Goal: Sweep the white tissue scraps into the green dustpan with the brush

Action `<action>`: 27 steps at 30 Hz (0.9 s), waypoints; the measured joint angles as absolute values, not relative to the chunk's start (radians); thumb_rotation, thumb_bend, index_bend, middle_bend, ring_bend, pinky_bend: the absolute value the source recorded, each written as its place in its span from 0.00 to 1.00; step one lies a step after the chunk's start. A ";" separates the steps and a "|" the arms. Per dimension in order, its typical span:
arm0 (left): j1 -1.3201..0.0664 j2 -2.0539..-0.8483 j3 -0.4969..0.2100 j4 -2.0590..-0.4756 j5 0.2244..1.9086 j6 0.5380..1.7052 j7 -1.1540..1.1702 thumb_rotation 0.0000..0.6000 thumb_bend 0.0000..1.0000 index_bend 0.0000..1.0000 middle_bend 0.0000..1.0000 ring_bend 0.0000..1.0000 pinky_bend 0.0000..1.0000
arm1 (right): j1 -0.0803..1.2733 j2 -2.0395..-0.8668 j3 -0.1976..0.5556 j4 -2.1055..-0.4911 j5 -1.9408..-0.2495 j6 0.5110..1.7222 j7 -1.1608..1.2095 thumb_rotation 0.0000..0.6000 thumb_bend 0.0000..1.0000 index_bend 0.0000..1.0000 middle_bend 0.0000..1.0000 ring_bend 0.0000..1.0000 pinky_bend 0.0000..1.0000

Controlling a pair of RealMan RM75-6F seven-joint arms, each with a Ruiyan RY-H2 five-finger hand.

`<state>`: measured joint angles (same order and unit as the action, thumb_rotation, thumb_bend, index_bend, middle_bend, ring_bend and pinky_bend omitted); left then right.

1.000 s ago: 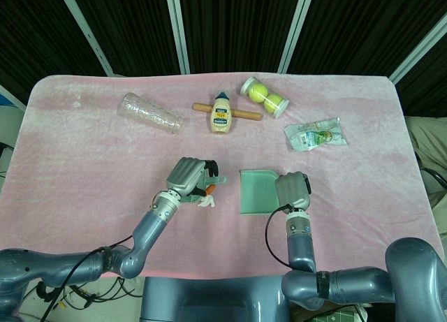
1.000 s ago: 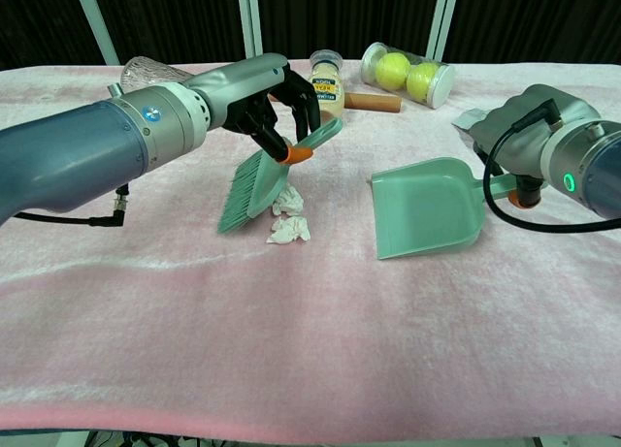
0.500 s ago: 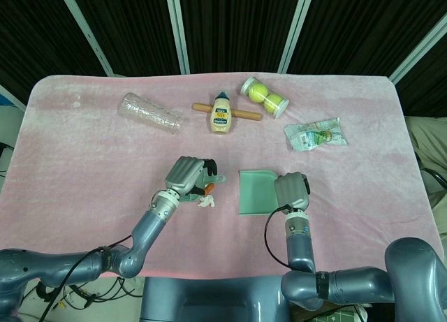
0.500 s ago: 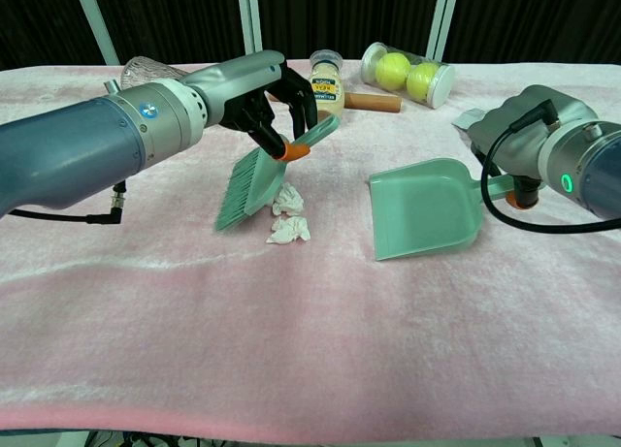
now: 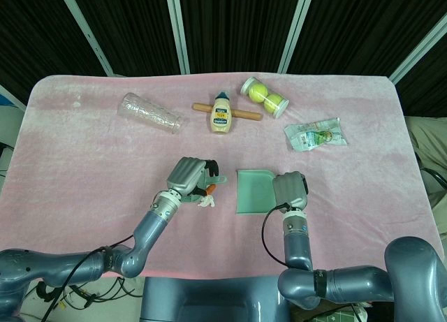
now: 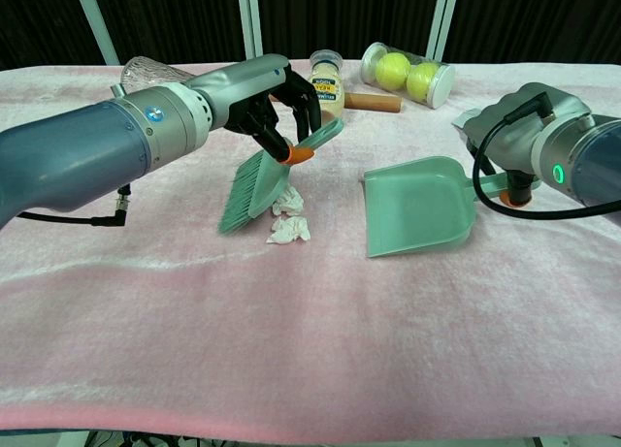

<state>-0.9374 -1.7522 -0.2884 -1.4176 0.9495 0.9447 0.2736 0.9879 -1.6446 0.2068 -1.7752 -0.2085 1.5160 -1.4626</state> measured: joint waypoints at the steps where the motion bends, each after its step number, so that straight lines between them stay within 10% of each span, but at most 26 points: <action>1: -0.938 -1.755 -0.289 -1.416 0.950 0.944 0.273 1.00 0.45 0.65 0.71 0.89 0.99 | 0.990 -1.646 0.208 -1.774 -0.207 1.516 -1.464 1.00 0.45 0.74 0.68 0.72 0.75; 27: -1.015 -1.982 -0.365 -1.261 1.024 0.978 0.178 1.00 0.45 0.66 0.72 0.89 0.99 | 0.988 -1.639 0.197 -1.758 -0.196 1.497 -1.452 1.00 0.45 0.74 0.68 0.72 0.75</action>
<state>-1.0152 -1.9815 -0.3648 -1.2614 1.0237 0.9784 0.1776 0.9876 -1.6393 0.1967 -1.7575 -0.1964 1.4972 -1.4521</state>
